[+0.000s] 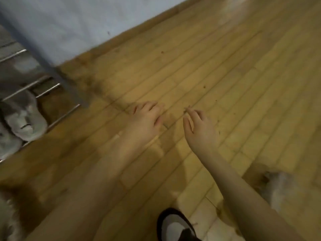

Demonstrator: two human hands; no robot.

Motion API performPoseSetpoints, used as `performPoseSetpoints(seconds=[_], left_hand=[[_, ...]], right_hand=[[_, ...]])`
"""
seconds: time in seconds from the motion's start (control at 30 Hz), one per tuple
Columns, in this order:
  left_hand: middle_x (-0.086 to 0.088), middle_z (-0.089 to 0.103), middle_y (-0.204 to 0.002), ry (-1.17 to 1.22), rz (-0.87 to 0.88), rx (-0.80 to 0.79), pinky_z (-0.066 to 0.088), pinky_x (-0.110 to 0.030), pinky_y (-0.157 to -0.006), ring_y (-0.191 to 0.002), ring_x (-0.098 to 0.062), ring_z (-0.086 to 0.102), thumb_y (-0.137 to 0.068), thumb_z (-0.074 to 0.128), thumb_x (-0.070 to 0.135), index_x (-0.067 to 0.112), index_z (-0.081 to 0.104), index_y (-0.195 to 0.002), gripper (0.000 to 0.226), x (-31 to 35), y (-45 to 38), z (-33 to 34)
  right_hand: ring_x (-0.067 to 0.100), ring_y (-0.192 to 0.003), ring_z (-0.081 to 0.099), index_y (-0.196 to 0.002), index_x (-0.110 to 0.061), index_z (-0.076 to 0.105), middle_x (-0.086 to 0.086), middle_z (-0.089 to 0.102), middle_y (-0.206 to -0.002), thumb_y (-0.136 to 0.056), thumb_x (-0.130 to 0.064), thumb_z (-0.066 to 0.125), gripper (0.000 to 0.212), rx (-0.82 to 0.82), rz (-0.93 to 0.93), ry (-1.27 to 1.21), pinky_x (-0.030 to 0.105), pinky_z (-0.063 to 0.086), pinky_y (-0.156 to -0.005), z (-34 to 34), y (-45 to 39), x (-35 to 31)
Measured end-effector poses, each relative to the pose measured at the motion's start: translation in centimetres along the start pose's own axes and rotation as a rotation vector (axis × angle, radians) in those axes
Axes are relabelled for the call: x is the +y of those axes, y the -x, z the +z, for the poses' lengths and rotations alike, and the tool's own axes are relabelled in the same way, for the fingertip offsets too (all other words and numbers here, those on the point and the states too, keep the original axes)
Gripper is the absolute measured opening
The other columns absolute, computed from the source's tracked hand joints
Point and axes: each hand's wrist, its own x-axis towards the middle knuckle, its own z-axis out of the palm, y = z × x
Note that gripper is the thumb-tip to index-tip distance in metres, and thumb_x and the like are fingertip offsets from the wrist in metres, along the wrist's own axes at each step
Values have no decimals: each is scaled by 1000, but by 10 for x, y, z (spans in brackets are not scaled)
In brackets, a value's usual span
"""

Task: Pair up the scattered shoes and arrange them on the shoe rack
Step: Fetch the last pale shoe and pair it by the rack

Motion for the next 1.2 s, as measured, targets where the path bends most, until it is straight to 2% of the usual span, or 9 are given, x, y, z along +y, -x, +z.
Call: performPoseSetpoints(seconds=[0.13, 0.23, 0.37, 0.53, 0.63, 0.77, 0.83, 0.97, 1.2], left_hand=[[-5, 55, -129, 67, 177, -143, 29, -41, -95, -119, -30, 46, -89, 42, 32, 18, 56, -125, 41, 64, -20, 59], [-1, 46, -139, 105, 290, -291, 20, -38, -98, -127, -26, 36, -95, 43, 31, 22, 46, -134, 40, 109, -26, 99], [3, 40, -143, 91, 414, -451, 20, -42, -104, -131, -23, 29, -97, 37, 34, 27, 39, -138, 41, 158, -31, 140], [3, 34, -147, 143, 512, -613, 19, -46, -106, -133, -25, 25, -99, 30, 37, 30, 31, -142, 44, 213, -28, 173], [3, 31, -149, 133, 548, -658, 18, -47, -108, -134, -27, 23, -100, 28, 38, 31, 29, -143, 44, 236, -28, 189], [4, 20, -154, 93, 634, -780, 12, -47, -110, -138, -27, 15, -101, 23, 40, 34, 19, -146, 46, 259, -17, 207], [6, 17, -155, 128, 636, -806, 11, -47, -111, -140, -26, 12, -100, 21, 40, 36, 16, -146, 47, 269, -7, 218], [9, 18, -154, 146, 606, -782, 14, -44, -109, -139, -24, 17, -100, 22, 39, 39, 12, -146, 47, 268, 6, 238], [6, 27, -150, 285, 510, -580, 22, -42, -107, -133, -21, 30, -99, 35, 26, 31, 21, -145, 48, 222, 5, 224]], right_hand=[[27, -122, 41, -138, -24, 41, 2, 45, -137, -97, -40, 36, 44, 27, 290, 114, 42, 37, -101, -8, 46, 80], [31, -133, 28, -141, -25, 34, 4, 33, -147, -97, -41, 35, 47, -20, 492, 213, 48, 22, -108, -8, 82, 124], [31, -140, 9, -145, -20, 23, 10, 15, -155, -95, -41, 37, 56, -71, 669, 280, 49, 5, -112, -12, 116, 159], [37, -138, 16, -143, -8, 27, 19, 24, -151, -91, -30, 50, 61, 71, 637, 459, 49, 9, -111, -24, 143, 180], [40, -141, 1, -148, -12, 6, 14, 2, -156, -93, -34, 40, 68, 12, 889, 422, 53, 5, -112, -38, 148, 191], [41, -139, 11, -148, -16, 4, 10, -4, -157, -98, -33, 33, 60, 25, 1097, 278, 54, 17, -110, -53, 163, 219], [38, -139, 18, -148, -18, 14, 6, 1, -157, -100, -26, 29, 51, 90, 1061, 163, 52, 23, -111, -56, 177, 232], [30, -141, 16, -147, -23, 24, 5, 6, -157, -101, -20, 32, 47, 170, 868, -29, 48, 25, -113, -47, 184, 228], [31, -133, 33, -138, -18, 43, 7, 29, -152, -98, -19, 41, 40, 119, 633, -35, 48, 28, -109, -32, 159, 209]])
